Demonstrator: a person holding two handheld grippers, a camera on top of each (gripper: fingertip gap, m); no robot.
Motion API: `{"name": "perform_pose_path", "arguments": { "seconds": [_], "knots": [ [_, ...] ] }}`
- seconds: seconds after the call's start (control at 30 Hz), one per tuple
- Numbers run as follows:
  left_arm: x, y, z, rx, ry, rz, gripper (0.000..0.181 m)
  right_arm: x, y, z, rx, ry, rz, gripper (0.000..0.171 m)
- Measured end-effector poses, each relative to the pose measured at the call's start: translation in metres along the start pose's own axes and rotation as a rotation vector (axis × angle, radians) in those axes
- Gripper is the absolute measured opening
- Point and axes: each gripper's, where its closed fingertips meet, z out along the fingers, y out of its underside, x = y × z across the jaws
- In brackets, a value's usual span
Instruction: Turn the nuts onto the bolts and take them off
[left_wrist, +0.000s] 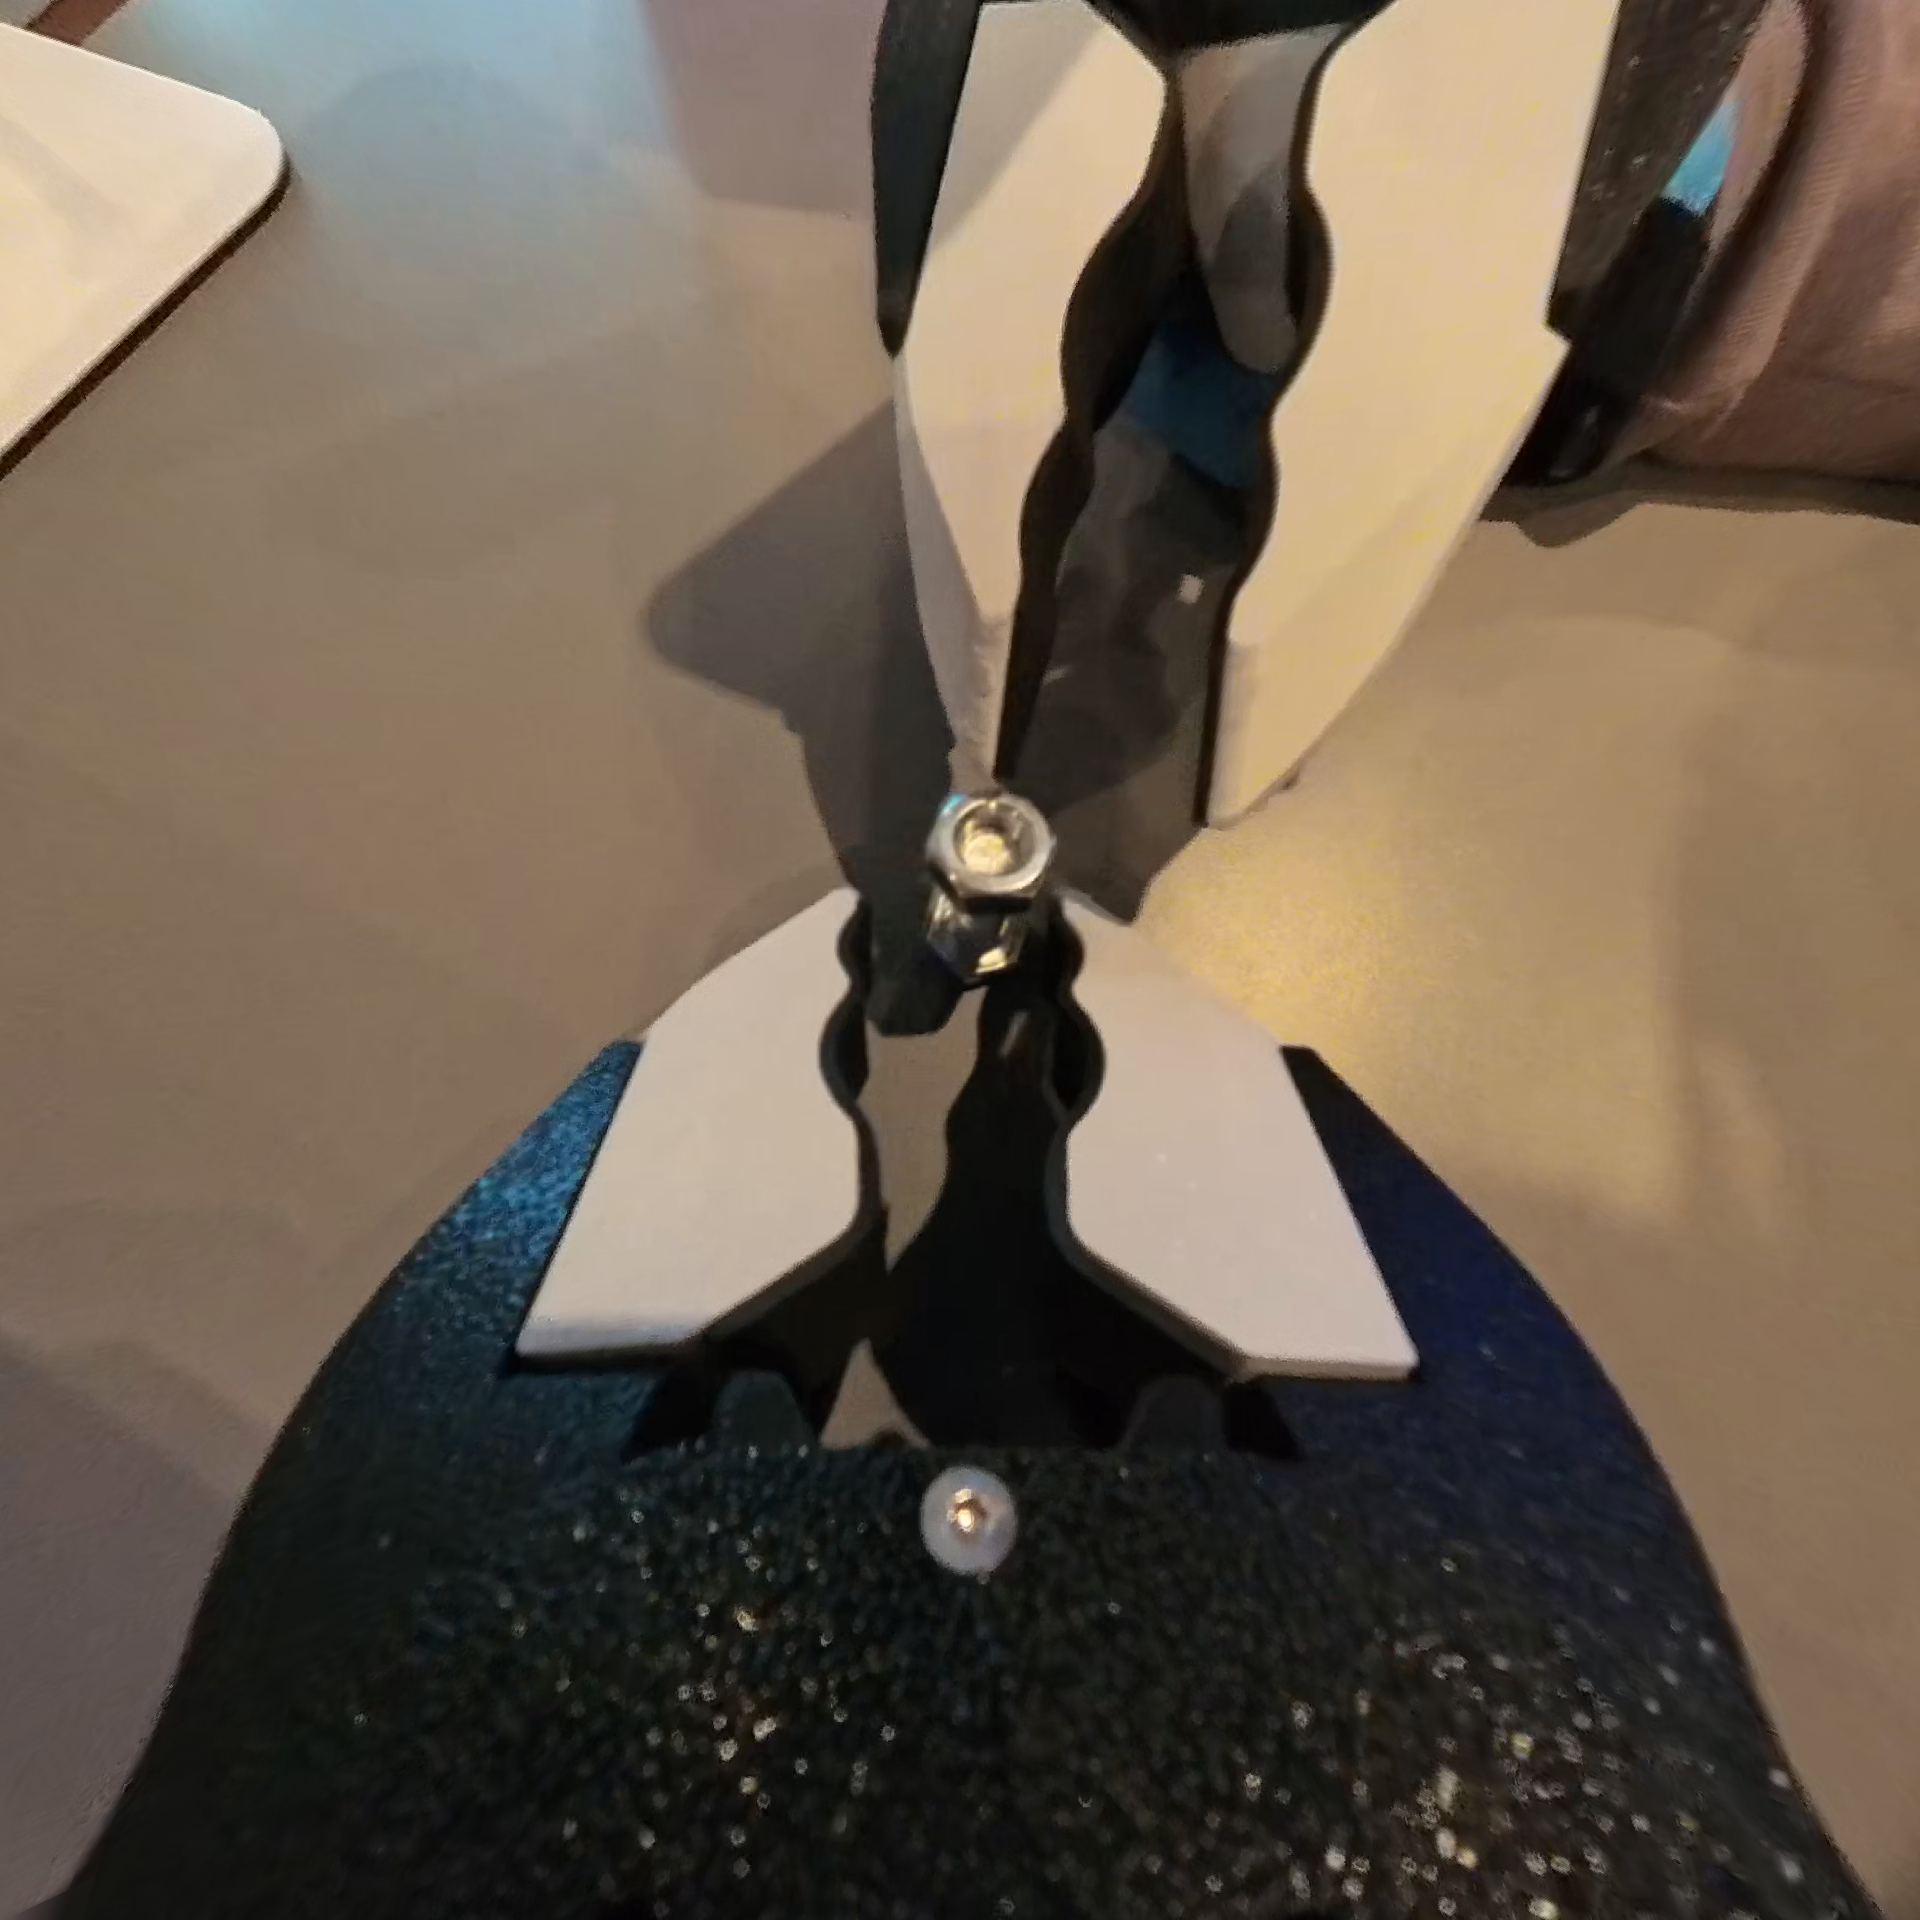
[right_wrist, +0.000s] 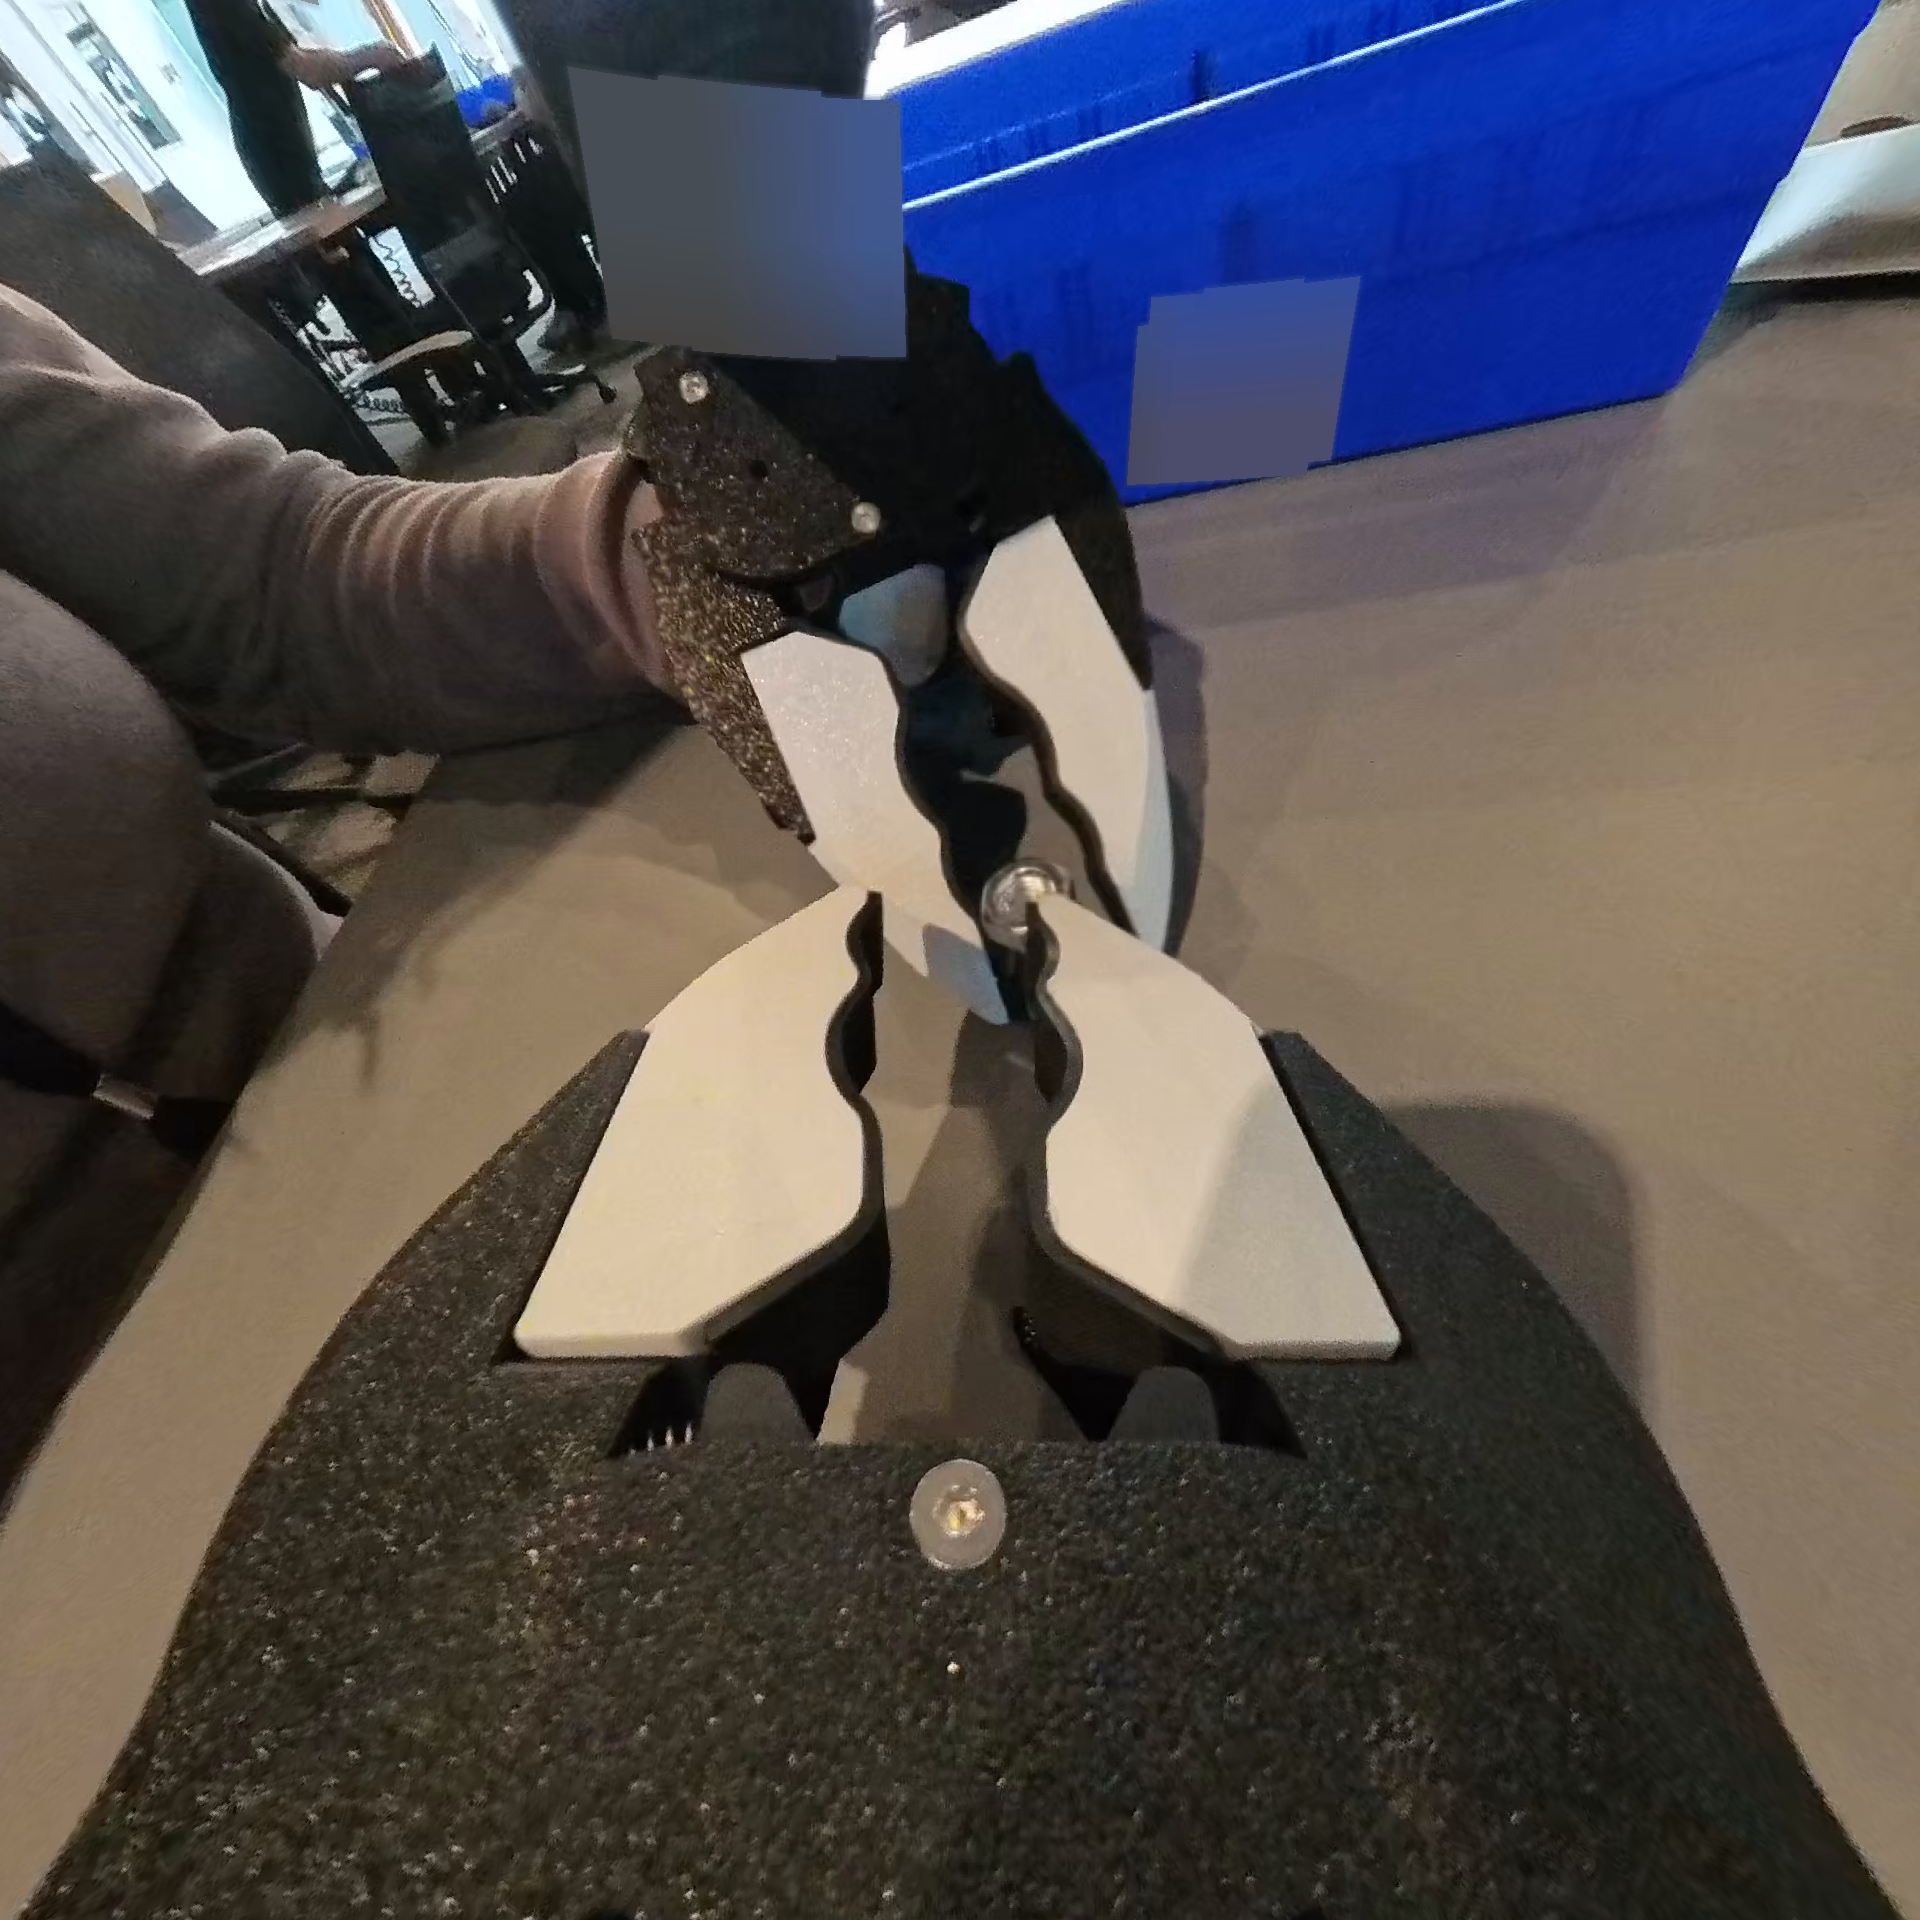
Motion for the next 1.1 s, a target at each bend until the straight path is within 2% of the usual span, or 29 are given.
{"name": "perform_pose_path", "arguments": {
  "seconds": [0.07, 0.2, 0.4, 0.7, 0.97, 1.1],
  "knots": [
    [-0.0023, 0.0017, -0.0006, -0.012, -0.008, -0.005, 0.033, 0.0003, 0.0002, 0.0002, -0.003, 0.000, 0.003, 0.026],
    [-0.0030, 0.0034, -0.0022, -0.022, -0.004, 0.002, 0.025, 0.0023, -0.0014, -0.0010, 0.011, 0.013, 0.005, 0.027],
    [-0.0039, 0.0035, -0.0037, -0.015, -0.001, 0.007, 0.013, 0.0077, -0.0010, 0.0001, 0.000, 0.061, -0.019, 0.040],
    [-0.0038, 0.0002, -0.0011, 0.004, -0.007, -0.001, 0.027, 0.0098, 0.0011, 0.0019, -0.020, 0.070, -0.013, 0.045],
    [-0.0045, -0.0034, -0.0009, 0.038, -0.003, 0.004, 0.010, 0.0079, 0.0023, 0.0030, -0.030, 0.049, -0.007, 0.045],
    [-0.0040, -0.0035, -0.0007, 0.038, -0.001, 0.005, 0.009, 0.0071, 0.0043, 0.0046, -0.047, 0.042, -0.009, 0.046]
  ]
}}
